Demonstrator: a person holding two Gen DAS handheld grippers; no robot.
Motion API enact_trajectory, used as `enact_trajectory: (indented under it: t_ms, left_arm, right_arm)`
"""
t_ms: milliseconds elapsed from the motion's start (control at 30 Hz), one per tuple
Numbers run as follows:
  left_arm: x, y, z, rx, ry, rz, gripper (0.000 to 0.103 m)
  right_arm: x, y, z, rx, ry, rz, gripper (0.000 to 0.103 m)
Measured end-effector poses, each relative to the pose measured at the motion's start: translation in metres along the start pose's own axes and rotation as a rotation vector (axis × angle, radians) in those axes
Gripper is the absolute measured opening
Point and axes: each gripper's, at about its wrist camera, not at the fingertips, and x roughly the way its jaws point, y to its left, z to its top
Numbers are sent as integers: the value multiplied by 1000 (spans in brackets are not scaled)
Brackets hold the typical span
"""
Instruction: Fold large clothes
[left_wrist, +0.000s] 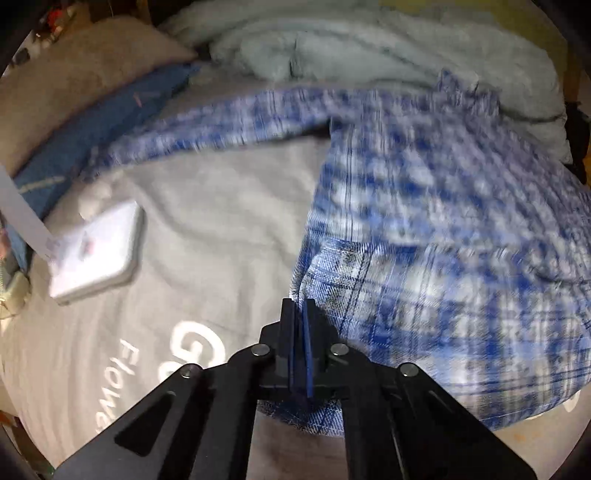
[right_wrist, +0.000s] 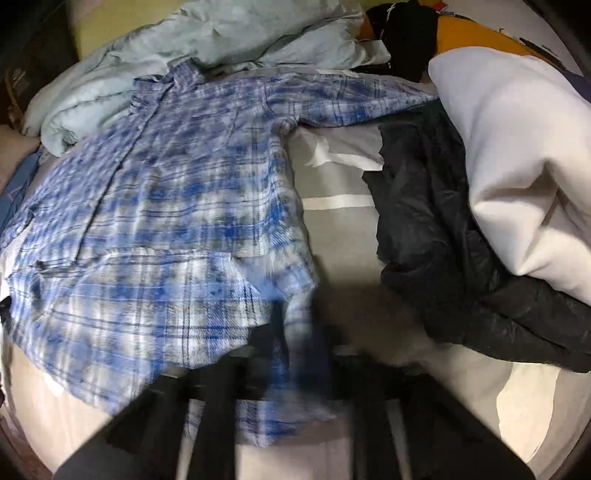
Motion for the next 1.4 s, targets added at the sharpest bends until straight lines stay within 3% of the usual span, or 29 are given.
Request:
enact_trajectory:
  t_ms: [100,200,300,367,400,467,533,600,633,667,733,800,867,900,967,1067,1200,1267,1367,1400]
  left_arm:
    - [-28,2,7,-24,-92,-8,4]
    - [-35,4,11,-49,-118,28,4]
    - [-17,7,9,-68,-55,111,0]
    - [-2,7,3,-30,-19,251,0]
    - [4,10,0,-29,11,244,0]
    - [8,20,-4,-100,65,134,0]
    - [-2,23,-2,-137,42,65,0]
    - [-22,13,1,-97,-37,60,0]
    - [-33,6,2,-71,-83,40,1]
    - [-43,-2,2,-47,-118,1,6]
    - [-55,-17,0,-2,-147,-100,25]
    - [-60,-31,-4,31,-142,-167,59]
    - [-55,-44,-8,42,-92,-199,75]
    - [-49,-49,-10,40,-62,-206,76]
    - [-35,-58,-17,39,1,-198,76]
    - [-5,-66,-30,71,125,-74,79]
    - [-13,-65,-37,97,112,31,82]
    - [-12,-54,-42,61,118,53,84]
    - [-15,-46,-44,13,117,76,83]
    - [-19,-48,-44,18,99,70,78]
  right_arm:
    - [-38,6,4,-18,-201,-3,3]
    - [-55,7,8,-3,-303,-65,3]
    - [-34,3,9,24,-227,-107,3]
    - [-13,4,7,-7,-158,-175,3]
    - [-3,5,6,-28,-100,-173,3]
    - [7,6,2,-18,-32,-155,4]
    - [-4,10,1,-16,-76,-134,7]
    - [-25,19,2,-42,-165,-107,28]
    - [-34,21,0,-46,-206,-109,50]
    - [-46,25,-2,-51,-255,-107,61]
    - [-65,32,-9,-67,-308,-59,65]
    - [-69,36,-11,-69,-289,4,82]
    - [-65,44,-17,-67,-228,103,92]
    - [-57,50,-21,-69,-171,154,93]
    - [-38,65,-27,-83,-98,177,93]
    - [-26,86,-36,-122,-90,127,93]
    - [12,106,-47,-205,75,63,93]
    - [8,106,-51,-234,30,51,96]
    - [4,100,-53,-228,52,80,97]
    - [2,97,-52,-219,59,88,97]
